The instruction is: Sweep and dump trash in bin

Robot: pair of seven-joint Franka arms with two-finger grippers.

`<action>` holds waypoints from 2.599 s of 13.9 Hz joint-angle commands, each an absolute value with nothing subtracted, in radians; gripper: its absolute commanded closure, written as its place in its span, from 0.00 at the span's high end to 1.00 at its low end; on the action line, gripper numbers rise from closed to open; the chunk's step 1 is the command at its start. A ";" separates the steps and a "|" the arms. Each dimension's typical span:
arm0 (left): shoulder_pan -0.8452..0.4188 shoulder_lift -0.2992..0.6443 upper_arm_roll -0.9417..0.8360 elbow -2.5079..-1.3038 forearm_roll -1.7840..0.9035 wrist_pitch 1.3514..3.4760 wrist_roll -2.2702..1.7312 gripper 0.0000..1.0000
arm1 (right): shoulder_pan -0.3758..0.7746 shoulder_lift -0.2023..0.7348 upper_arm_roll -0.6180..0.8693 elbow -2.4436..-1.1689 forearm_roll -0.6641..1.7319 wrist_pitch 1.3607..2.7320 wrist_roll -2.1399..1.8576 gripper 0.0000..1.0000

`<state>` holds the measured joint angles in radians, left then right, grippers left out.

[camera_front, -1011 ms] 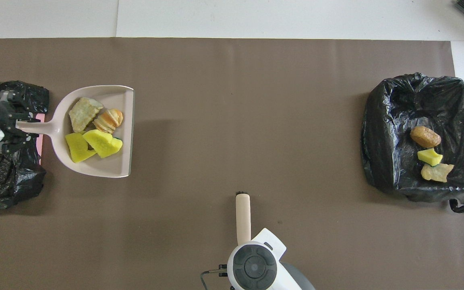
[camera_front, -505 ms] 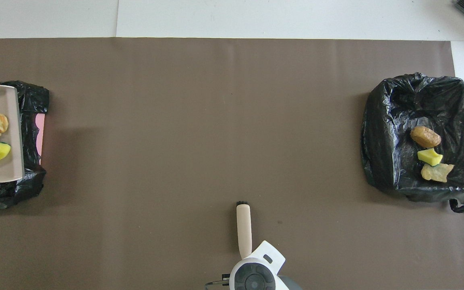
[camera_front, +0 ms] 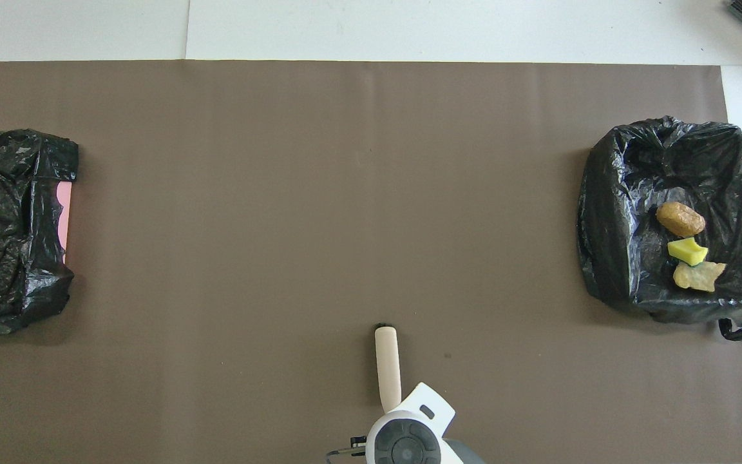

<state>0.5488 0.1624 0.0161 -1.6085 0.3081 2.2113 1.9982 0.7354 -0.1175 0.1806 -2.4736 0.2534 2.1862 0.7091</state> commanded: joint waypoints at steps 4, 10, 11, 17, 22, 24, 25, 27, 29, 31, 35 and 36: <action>0.505 0.126 0.015 -1.689 0.607 2.243 1.790 0.00 | 0.611 -0.103 0.176 -2.352 0.244 2.154 0.643 1.00; 0.466 0.083 0.014 -1.666 0.750 2.204 1.790 0.00 | 0.387 -0.043 0.176 -2.185 0.111 2.152 0.456 1.00; 0.465 0.072 0.009 -1.666 0.752 2.186 1.789 0.00 | 0.356 -0.029 0.176 -2.156 0.076 2.152 0.448 1.00; 0.397 0.048 0.005 -1.675 0.801 2.095 1.659 0.00 | 0.152 -0.009 0.173 -1.996 0.002 2.142 0.425 1.00; 0.334 0.032 -0.002 -1.686 0.510 1.961 1.455 0.00 | 0.051 -0.061 0.169 -1.870 -0.031 1.987 0.299 1.00; 0.270 0.028 -0.002 -1.697 0.413 1.889 1.364 0.00 | 0.009 -0.069 0.167 -1.784 -0.031 1.874 0.259 1.00; 0.224 0.028 -0.002 -1.709 0.410 1.859 1.280 0.00 | -0.009 -0.072 0.166 -1.749 -0.031 1.829 0.244 1.00; 0.137 0.011 -0.002 -1.764 0.356 1.832 1.081 0.00 | -0.035 -0.078 0.157 -1.682 -0.029 1.735 0.227 1.00; 0.045 0.008 -0.002 -1.814 0.302 1.827 0.853 0.00 | -0.034 -0.081 0.127 -1.606 -0.028 1.642 0.227 1.00; -0.058 0.023 -0.002 -1.841 0.243 1.822 0.615 0.00 | -0.035 -0.081 0.083 -1.548 -0.012 1.565 0.183 1.00; -0.219 0.061 -0.002 -1.847 0.095 1.838 0.219 0.00 | -0.034 -0.081 0.012 -1.517 -0.009 1.525 0.072 1.00; -0.288 0.096 -0.002 -1.833 0.091 1.848 0.087 0.00 | -0.035 -0.081 0.011 -1.523 -0.009 1.523 0.069 1.00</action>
<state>-0.1861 0.0597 -0.0235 -1.8389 0.1184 1.8308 0.2748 -0.0253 -0.0926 0.0082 -1.5328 -0.0155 1.5376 0.1018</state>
